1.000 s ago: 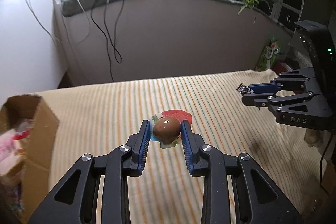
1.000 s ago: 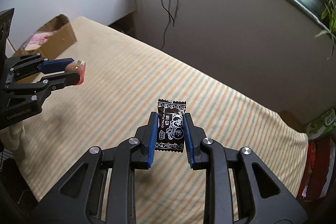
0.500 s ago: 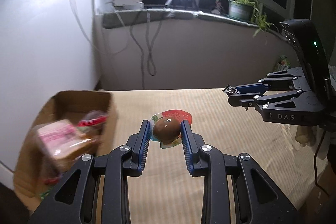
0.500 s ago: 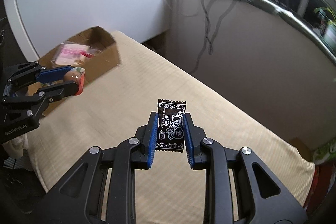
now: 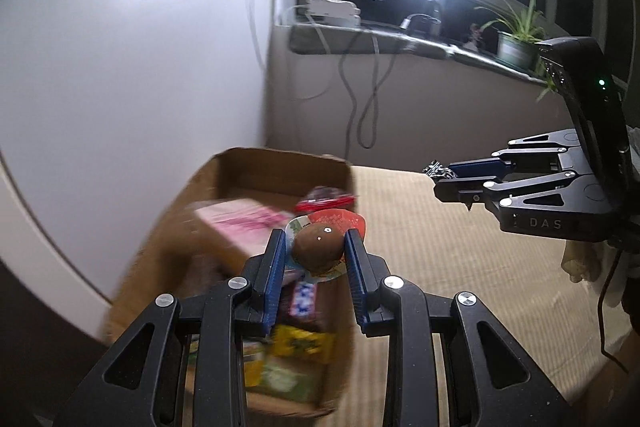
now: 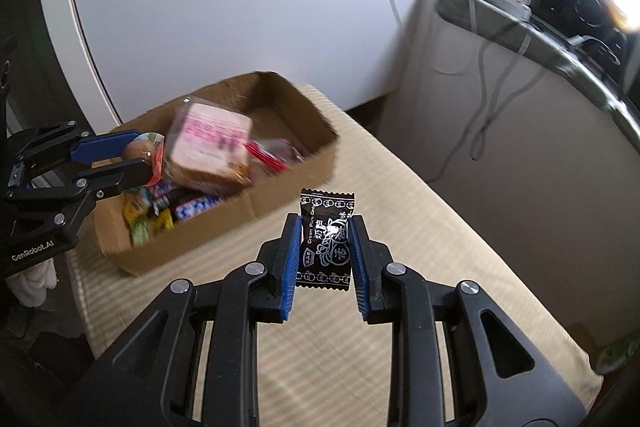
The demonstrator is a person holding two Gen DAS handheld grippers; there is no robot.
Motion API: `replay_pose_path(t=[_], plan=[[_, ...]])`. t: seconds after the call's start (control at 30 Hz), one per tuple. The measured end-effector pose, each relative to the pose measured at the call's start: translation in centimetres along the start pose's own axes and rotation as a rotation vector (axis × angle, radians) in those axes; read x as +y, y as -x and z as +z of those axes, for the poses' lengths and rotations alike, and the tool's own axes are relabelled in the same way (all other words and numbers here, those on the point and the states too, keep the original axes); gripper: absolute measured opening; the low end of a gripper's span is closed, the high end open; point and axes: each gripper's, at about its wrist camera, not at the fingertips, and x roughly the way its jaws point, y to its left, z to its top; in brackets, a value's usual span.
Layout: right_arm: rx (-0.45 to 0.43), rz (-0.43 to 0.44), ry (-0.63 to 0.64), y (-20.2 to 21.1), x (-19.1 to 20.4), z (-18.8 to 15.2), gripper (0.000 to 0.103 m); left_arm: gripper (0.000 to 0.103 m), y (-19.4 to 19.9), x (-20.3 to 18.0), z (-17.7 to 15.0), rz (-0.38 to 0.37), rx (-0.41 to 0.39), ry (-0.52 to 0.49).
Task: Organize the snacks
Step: 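Lift the chocolate egg and black candy and carry both to the box, then lower both snacks into the box and open both tools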
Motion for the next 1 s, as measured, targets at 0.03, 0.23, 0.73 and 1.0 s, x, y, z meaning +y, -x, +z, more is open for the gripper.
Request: replay_pose_path(t=[0.03, 0.23, 0.73, 1.0], plan=[[0.001, 0.003, 0.008, -0.4, 0.5, 0.4, 0.025, 0.028, 0.0, 0.4, 0.0, 0.006, 0.000, 0.005], [0.005, 0.029, 0.055, -2.7, 3.1, 2.9, 0.025, 0.028, 0.0, 2.6, -0.6, 0.041, 0.011, 0.036], [0.032, 0.079, 0.103, -7.0, 5.9, 6.0, 0.025, 0.028, 0.0, 4.4, -0.9, 0.069, 0.020, 0.060], [0.043, 0.085, 0.106, -7.6, 6.0, 6.3, 0.025, 0.029, 0.1, 4.6, -0.9, 0.071, 0.018, 0.062]])
